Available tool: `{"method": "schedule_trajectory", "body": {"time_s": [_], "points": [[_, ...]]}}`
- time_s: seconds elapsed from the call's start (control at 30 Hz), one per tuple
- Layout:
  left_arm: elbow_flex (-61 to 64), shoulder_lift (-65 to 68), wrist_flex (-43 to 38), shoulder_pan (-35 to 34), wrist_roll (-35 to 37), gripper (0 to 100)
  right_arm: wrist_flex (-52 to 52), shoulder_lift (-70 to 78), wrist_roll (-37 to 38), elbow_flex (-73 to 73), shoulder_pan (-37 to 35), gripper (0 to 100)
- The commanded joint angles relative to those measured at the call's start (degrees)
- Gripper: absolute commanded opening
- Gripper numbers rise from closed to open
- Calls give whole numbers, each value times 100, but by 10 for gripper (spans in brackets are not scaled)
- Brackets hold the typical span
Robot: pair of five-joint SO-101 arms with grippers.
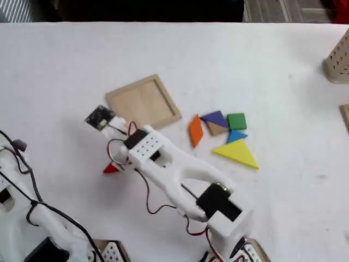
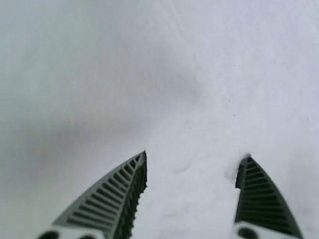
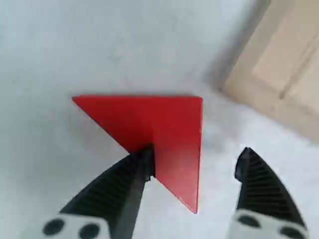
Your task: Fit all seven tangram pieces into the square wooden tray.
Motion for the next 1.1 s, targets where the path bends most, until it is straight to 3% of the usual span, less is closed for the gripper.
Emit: {"method": "schedule_trajectory", "body": {"time_s": [0.0, 0.13, 0.57, 0.77, 1.07], "points": [[-44, 13, -105, -22, 62, 290, 92, 57, -53, -290, 31, 264], [-44, 13, -105, -22, 62, 290, 347, 207, 457, -484, -286, 264], [-44, 13, -105, -22, 62, 290, 1701, 1332, 765, -1943, -558, 255], [-44, 13, -105, -22, 53, 290, 1675, 1385, 738, -1987, -558, 23], [-44, 13, -105, -22, 44, 290, 1675, 1376, 316, -1978, -391, 23]]}}
